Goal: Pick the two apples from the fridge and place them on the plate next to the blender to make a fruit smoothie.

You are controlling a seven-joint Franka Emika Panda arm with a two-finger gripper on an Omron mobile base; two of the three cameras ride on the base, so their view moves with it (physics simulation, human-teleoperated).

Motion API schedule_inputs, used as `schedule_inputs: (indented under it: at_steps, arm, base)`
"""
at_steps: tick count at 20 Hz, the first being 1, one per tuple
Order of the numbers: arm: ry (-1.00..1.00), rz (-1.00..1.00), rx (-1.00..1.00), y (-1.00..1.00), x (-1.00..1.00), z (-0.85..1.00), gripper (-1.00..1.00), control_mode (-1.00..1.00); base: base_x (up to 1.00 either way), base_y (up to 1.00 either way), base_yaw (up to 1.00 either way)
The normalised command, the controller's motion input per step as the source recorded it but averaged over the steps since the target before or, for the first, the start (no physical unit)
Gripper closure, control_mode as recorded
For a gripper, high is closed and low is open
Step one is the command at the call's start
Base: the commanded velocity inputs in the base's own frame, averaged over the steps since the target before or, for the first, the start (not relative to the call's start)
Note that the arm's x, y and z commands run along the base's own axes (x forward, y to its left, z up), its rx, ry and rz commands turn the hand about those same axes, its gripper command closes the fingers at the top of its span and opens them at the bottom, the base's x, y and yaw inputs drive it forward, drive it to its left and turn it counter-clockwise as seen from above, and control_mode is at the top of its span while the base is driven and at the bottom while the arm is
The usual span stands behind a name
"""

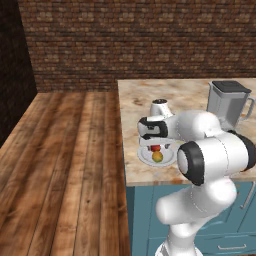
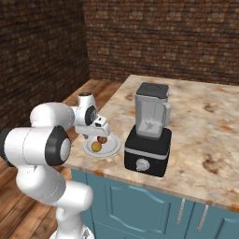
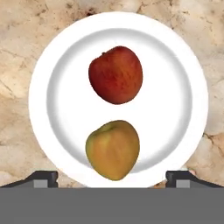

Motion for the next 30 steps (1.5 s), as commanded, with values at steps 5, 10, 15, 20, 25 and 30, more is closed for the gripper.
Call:
schedule_inputs:
  at_steps: [5,10,15,20,25,30]
  arm:
    - [-0.44,0.00,0.00,0.00,-0.90,0.51,-1.00,-1.00]
    - [-0.54,0.00,0.00,0.00,-1.00,0.55,-1.00,-1.00]
    - [-0.59,0.00,0.00,0.00,-1.00,0.55,-1.00,-1.00]
    - [-0.61,0.00,-0.01,0.02,-1.00,0.61,-1.00,-1.00]
    - [-0.58,0.00,-0.03,0.09,-0.99,0.73,-1.00,-1.00]
    - [-0.48,0.01,-0.01,0.02,-0.83,0.60,-1.00,-1.00]
  base:
    - [0.00,0.00,0.00]
    - [0.00,0.00,0.00]
    - [0.00,0.00,0.00]
    - [0.00,0.00,0.00]
    - [0.00,0.00,0.00]
    - [0.00,0.00,0.00]
